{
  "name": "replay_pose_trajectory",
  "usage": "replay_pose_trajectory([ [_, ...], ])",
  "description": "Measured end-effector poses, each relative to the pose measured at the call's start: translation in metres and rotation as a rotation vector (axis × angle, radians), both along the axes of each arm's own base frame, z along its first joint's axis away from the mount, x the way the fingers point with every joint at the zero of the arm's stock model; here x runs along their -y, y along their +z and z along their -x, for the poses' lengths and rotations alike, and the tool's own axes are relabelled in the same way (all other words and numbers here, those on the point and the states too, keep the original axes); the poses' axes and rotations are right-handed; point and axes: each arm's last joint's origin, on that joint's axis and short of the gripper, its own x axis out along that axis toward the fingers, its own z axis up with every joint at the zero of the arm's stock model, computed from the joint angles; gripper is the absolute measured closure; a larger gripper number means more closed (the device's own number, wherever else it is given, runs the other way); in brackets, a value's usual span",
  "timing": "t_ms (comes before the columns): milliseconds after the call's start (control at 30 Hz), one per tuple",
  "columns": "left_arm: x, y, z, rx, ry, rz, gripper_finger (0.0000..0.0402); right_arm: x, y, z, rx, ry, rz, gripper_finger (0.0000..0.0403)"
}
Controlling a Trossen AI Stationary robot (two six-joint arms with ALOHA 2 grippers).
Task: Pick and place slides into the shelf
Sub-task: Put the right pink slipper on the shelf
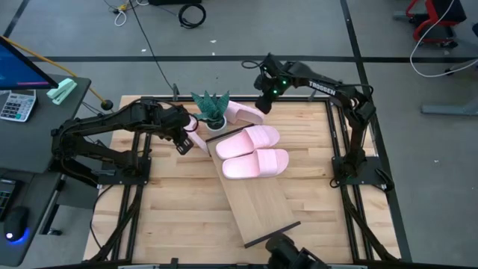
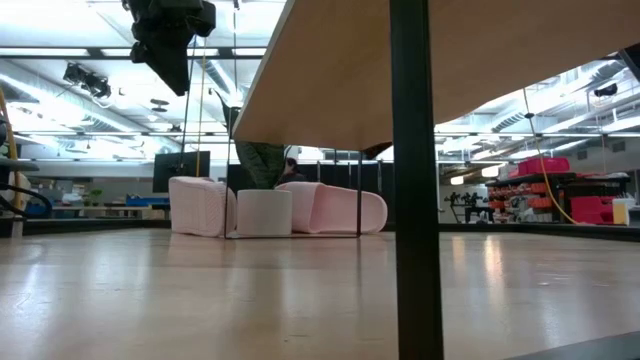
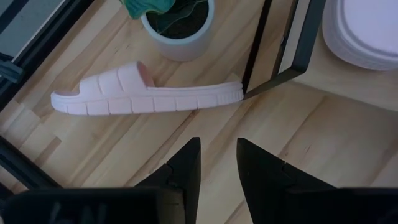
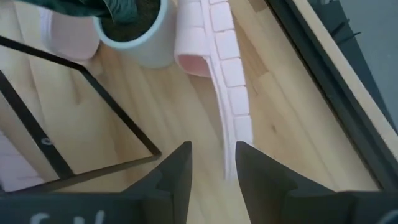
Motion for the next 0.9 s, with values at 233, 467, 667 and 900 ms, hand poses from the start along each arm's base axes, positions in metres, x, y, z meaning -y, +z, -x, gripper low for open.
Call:
replay_pose_trajectory([
  [233, 0.000, 0.000, -0.001, 0.000, -0.022, -0.011, 0.0294, -0.003, -0.006, -0.007, -0.023, 0.049, 0.041, 0.0261],
  [467, 0.000, 0.001, -0.001, 0.012, -0.004, -0.001, 0.0294, -0.014, -0.009, -0.012, -0.043, 0.052, -0.012, 0.0240],
  [667, 0.000, 0.000, -0.001, 0.019, -0.010, 0.022, 0.0294, -0.021, -0.008, -0.001, -0.115, 0.089, -0.078, 0.0235],
  [900, 0.000, 0.001, -0.002, 0.026, -0.003, 0.024, 0.0294, -0.019, -0.009, -0.001, -0.123, 0.138, -0.034, 0.0235],
])
